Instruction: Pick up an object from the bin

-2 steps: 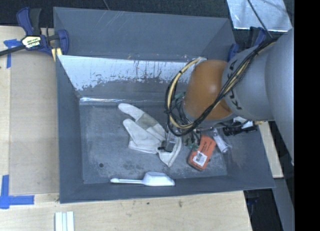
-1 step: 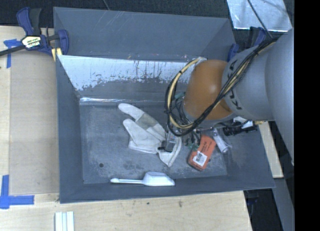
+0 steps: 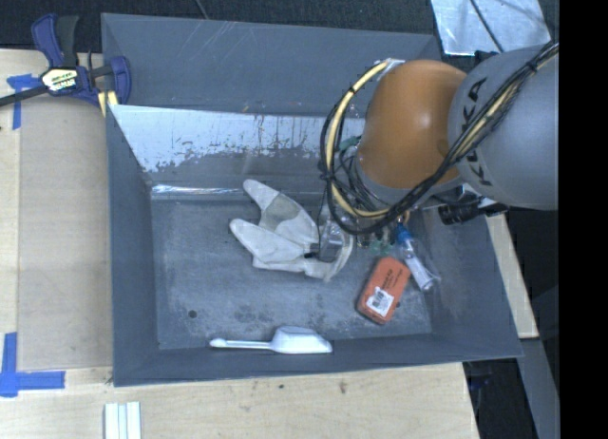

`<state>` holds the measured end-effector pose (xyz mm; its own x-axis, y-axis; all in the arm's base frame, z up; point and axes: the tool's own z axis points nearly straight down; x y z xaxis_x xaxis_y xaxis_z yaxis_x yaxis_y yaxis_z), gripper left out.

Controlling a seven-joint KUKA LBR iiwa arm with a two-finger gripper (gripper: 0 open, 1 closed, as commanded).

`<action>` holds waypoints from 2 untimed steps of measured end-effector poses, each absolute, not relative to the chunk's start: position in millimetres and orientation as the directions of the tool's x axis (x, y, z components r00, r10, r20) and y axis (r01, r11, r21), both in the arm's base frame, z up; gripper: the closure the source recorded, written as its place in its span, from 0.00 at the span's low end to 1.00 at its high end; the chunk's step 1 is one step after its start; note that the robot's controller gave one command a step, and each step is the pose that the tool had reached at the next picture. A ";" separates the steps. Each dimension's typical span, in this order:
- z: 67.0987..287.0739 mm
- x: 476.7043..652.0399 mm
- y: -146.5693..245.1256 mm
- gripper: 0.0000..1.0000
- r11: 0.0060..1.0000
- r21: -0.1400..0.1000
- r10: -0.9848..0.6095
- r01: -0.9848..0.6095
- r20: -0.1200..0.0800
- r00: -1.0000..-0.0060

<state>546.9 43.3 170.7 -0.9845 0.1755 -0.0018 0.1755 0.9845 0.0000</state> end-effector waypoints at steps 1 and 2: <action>170.7 546.9 43.3 1.00 0.985 0.000 0.175 0.175 -0.002 -0.985; 278.1 541.5 29.0 1.00 0.985 0.000 0.171 0.171 -0.002 -0.985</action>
Offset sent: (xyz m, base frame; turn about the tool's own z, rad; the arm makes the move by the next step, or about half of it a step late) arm -0.0061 -0.0141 0.1073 -0.0036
